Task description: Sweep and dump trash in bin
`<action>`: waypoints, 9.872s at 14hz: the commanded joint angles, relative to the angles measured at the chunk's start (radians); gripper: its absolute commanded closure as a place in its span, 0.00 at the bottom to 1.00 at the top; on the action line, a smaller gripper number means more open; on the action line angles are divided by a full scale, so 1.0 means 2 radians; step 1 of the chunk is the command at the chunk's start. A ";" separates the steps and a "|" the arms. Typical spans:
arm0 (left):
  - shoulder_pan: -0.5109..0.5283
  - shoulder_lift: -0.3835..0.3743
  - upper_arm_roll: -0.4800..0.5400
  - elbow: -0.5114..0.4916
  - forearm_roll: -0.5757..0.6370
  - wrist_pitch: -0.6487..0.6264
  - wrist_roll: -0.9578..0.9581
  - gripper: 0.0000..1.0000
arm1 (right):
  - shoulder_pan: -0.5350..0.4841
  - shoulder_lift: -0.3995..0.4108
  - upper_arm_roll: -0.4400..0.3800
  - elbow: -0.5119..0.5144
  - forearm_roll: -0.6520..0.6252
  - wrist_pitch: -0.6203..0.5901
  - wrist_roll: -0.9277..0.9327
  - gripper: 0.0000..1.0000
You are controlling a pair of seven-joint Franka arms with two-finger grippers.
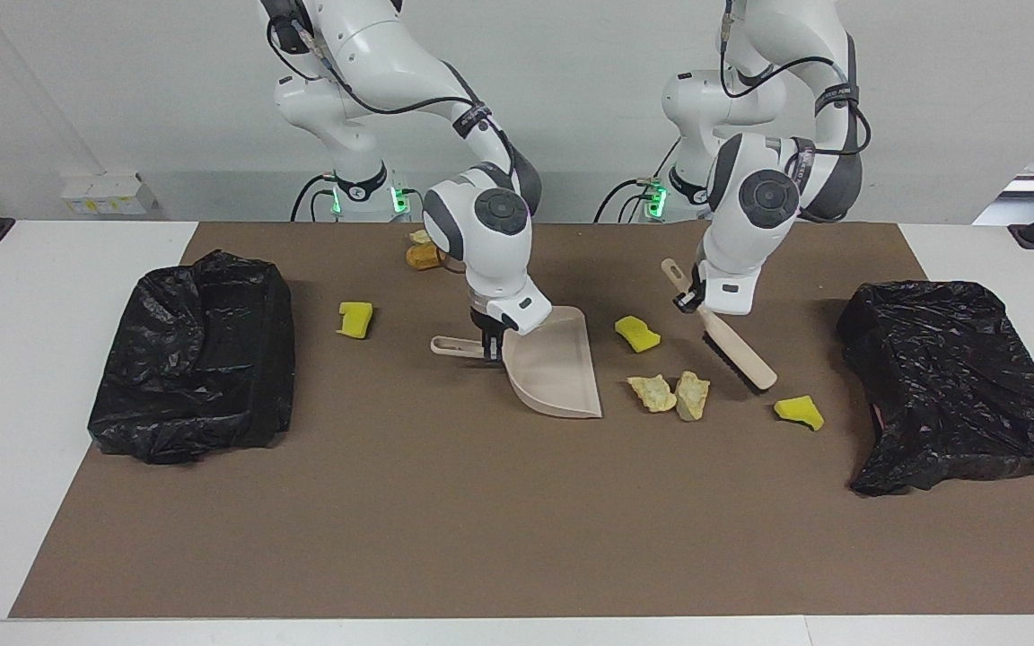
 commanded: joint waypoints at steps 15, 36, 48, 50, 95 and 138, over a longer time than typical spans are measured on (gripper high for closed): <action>0.178 0.016 -0.003 0.008 0.055 0.068 0.358 1.00 | -0.001 -0.009 0.003 -0.020 -0.011 0.012 0.015 1.00; 0.113 -0.058 -0.003 -0.051 -0.026 0.058 0.400 1.00 | -0.002 -0.009 0.003 -0.020 -0.011 0.011 0.016 1.00; -0.008 -0.044 -0.005 -0.122 -0.036 0.161 0.275 1.00 | -0.003 -0.009 0.003 -0.020 -0.011 0.010 0.023 1.00; -0.044 -0.045 -0.005 -0.122 -0.058 0.164 0.236 1.00 | -0.003 -0.009 0.003 -0.020 -0.011 0.010 0.023 1.00; -0.252 -0.091 -0.004 -0.146 -0.123 0.266 -0.024 1.00 | -0.007 -0.009 0.003 -0.018 -0.011 0.003 0.023 1.00; -0.013 -0.056 -0.004 -0.024 -0.109 0.137 0.183 0.00 | -0.479 -0.169 -0.006 -0.011 -0.112 -0.061 -0.447 1.00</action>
